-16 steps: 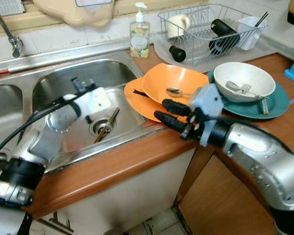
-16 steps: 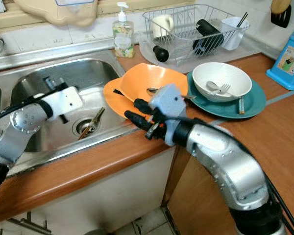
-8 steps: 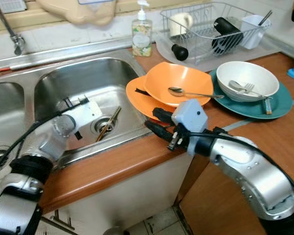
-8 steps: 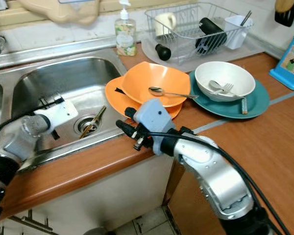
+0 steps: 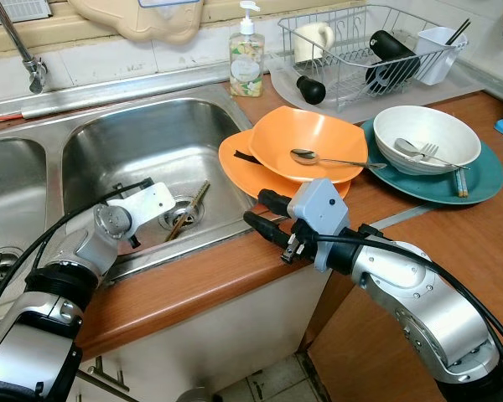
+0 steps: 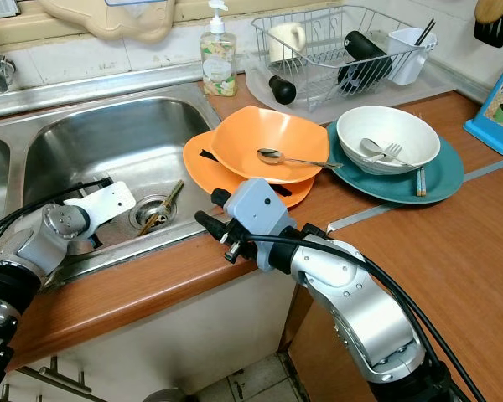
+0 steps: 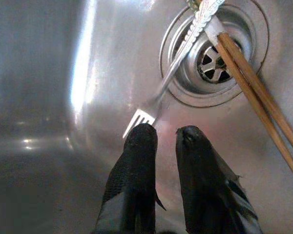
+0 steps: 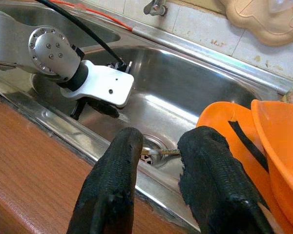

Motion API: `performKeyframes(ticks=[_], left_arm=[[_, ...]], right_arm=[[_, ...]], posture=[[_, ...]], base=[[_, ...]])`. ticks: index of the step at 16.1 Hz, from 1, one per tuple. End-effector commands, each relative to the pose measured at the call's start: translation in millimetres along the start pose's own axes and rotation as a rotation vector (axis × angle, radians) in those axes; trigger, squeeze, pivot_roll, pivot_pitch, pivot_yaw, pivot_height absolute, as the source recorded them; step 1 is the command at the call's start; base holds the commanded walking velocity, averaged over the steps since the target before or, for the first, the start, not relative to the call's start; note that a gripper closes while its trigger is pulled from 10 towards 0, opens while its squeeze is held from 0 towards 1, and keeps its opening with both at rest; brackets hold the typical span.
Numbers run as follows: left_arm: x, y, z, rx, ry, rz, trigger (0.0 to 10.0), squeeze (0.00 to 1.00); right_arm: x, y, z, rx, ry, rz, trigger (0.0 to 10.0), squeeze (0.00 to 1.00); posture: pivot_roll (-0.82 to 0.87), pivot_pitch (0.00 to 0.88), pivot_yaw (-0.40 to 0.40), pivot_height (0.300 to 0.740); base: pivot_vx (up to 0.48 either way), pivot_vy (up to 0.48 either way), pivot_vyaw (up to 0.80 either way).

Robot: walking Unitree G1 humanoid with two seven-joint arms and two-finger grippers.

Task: Kitchen organization

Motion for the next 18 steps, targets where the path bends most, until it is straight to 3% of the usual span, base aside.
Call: performKeyframes(ticks=[1,3,5,6,7,8,9,10,11,13,14,15,16,18], left_arm=[[2.4,-3.9,-1.5,-0.002,0.010,-0.010,10.0,1.00],[4.2,-4.8,-3.2,0.011,0.040,-0.037,10.0,1.00],[9.8,-12.2,-8.3,0.074,0.118,-0.153,10.0,1.00],[16.3,-14.4,-12.6,0.097,0.196,-0.197,10.0,0.25],[21.9,-15.8,-16.0,0.112,0.253,-0.206,10.0,0.07],[27.2,-18.7,-21.5,0.153,0.315,-0.283,10.0,0.02],[36.4,-22.7,-31.8,0.188,0.429,-0.390,10.0,0.14],[41.7,-23.5,-37.7,0.187,0.493,-0.421,10.0,1.00],[54.2,-19.5,-49.5,0.137,0.620,-0.438,10.0,1.00],[71.8,-14.1,-68.5,0.094,0.782,-0.470,10.0,1.00],[76.7,-11.7,-73.9,0.066,0.823,-0.482,10.0,0.00],[82.6,-8.0,-80.8,0.025,0.872,-0.496,10.0,0.00],[85.8,-5.6,-84.9,-0.006,0.897,-0.504,10.0,0.00],[97.8,12.9,-108.3,-0.201,1.009,-0.498,10.0,0.00]], right_arm=[[0.2,3.3,-0.2,-0.010,-0.001,-0.010,10.0,0.00],[6.2,9.7,-1.5,-0.038,0.026,-0.010,10.0,0.00],[20.4,30.0,-8.5,-0.120,0.111,0.036,10.0,0.04],[25.7,39.7,-12.6,-0.159,0.144,0.048,10.0,1.00],[27.8,44.2,-14.6,-0.176,0.156,0.053,10.0,1.00],[30.8,53.1,-19.3,-0.210,0.173,0.063,10.0,1.00],[31.0,66.0,-27.0,-0.259,0.181,0.082,10.0,1.00],[30.6,71.2,-30.2,-0.279,0.185,0.092,10.0,1.00],[30.5,79.1,-34.5,-0.306,0.199,0.121,10.0,1.00],[27.7,95.1,-42.2,-0.360,0.216,0.166,10.0,1.00],[25.1,99.6,-44.7,-0.369,0.204,0.180,10.0,1.00],[21.3,104.7,-47.9,-0.373,0.185,0.199,10.0,0.40],[18.6,106.9,-49.8,-0.372,0.169,0.206,10.0,0.00],[6.5,120.4,-62.9,-0.411,0.130,0.263,10.0,0.00]], posture=[[-0.07,0.000,0.048,0.740],[-0.07,0.000,0.046,0.740],[-0.07,0.000,0.046,0.740],[-0.07,0.000,0.045,0.740],[-0.07,0.000,0.045,0.740],[-0.07,0.000,0.046,0.740],[-0.07,0.000,0.040,0.740],[-0.07,0.000,0.037,0.740],[-0.06,0.000,0.035,0.740],[-0.06,0.000,0.031,0.740],[-0.06,0.000,0.028,0.740],[-0.07,0.000,0.027,0.740],[-0.07,0.000,0.027,0.740],[-0.07,0.000,0.025,0.740]], base=[[0.000,0.000,0.00],[0.000,0.000,0.00],[0.000,0.000,0.00],[0.000,0.000,0.00],[0.000,0.000,0.00],[0.000,0.000,0.00],[0.000,0.000,0.00],[0.000,0.000,0.00],[0.000,0.000,0.00],[0.000,0.000,0.00],[0.000,0.000,0.00],[0.000,0.000,0.00],[0.000,0.000,0.00],[0.000,0.000,0.00]])
Point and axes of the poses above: a point about 5 cm out from each wrist's last joint towards the gripper, its own z axis pointing out of the wrist towards the gripper, its own x axis along the axis of the wrist's last joint, y = z × x, the point moved 2 cm from there along z, pointing out of the wrist towards the gripper, and after that the axes turned 7 degrees about z, right-handed, at the moved point
